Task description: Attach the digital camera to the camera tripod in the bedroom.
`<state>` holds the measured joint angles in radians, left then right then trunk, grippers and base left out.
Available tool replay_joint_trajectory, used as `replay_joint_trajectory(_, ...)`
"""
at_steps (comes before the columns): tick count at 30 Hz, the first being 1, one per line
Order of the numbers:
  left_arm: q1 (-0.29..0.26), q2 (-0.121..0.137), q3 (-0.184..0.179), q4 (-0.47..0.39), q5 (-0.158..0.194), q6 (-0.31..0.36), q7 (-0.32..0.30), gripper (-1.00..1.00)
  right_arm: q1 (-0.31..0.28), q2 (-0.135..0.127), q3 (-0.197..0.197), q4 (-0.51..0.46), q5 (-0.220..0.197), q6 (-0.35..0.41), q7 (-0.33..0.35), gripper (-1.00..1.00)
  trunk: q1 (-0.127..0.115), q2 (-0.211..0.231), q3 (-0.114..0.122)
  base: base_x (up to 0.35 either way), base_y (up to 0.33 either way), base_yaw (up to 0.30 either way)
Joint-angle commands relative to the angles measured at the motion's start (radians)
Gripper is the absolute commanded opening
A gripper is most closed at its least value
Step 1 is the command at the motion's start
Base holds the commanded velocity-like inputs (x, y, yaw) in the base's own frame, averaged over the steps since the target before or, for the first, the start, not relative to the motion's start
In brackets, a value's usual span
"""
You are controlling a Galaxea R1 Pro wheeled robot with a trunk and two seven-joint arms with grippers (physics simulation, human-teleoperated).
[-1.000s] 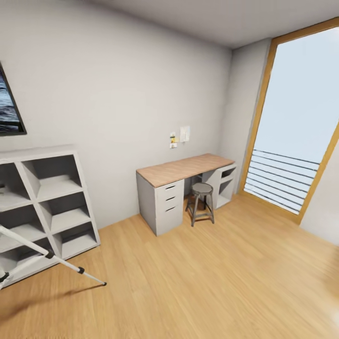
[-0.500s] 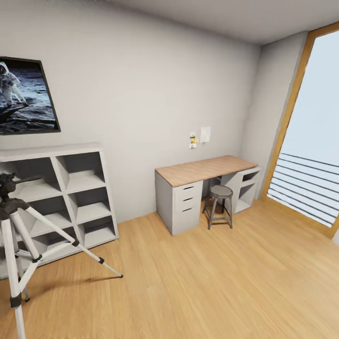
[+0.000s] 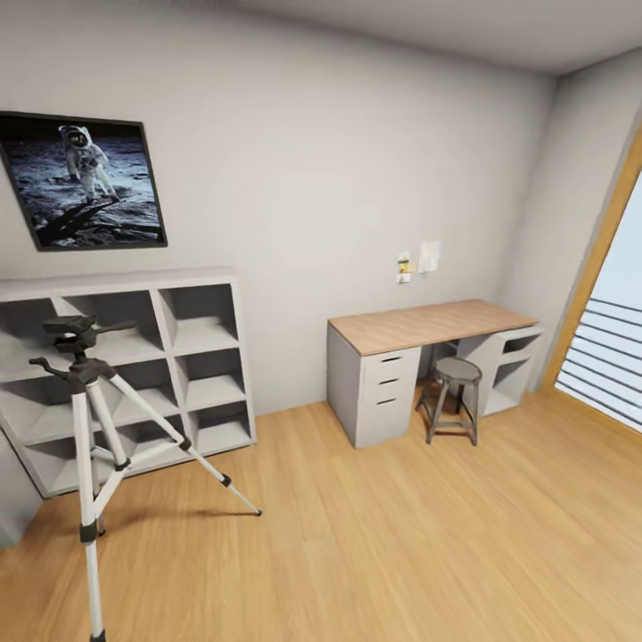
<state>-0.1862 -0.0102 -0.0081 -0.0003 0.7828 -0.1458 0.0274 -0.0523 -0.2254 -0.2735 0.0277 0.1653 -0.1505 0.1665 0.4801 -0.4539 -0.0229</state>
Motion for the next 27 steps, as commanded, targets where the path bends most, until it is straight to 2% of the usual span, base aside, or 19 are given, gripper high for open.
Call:
replay_joint_trajectory(1,-0.001,0.0,-0.001,0.0,0.0,-0.003,0.002,-1.0,-0.001,-0.001,-0.009,0.003,0.018,-0.006,0.002,1.0,0.001,-0.002,-0.002,0.006,0.0,0.182)
replay_joint_trajectory(7,-0.001,-0.003,-0.002,0.0,-0.003,-0.004,0.002,-1.0,-0.001,-0.002,-0.009,0.003,0.062,-0.006,0.002,1.0,0.001,-0.002,-0.002,0.134,-0.077,0.064)
replay_joint_trajectory(27,-0.001,-0.004,-0.004,0.0,-0.004,-0.003,0.002,-1.0,-0.001,0.0,-0.01,0.003,0.065,-0.003,0.004,1.0,0.001,-0.002,-0.002,0.283,-0.146,0.017)
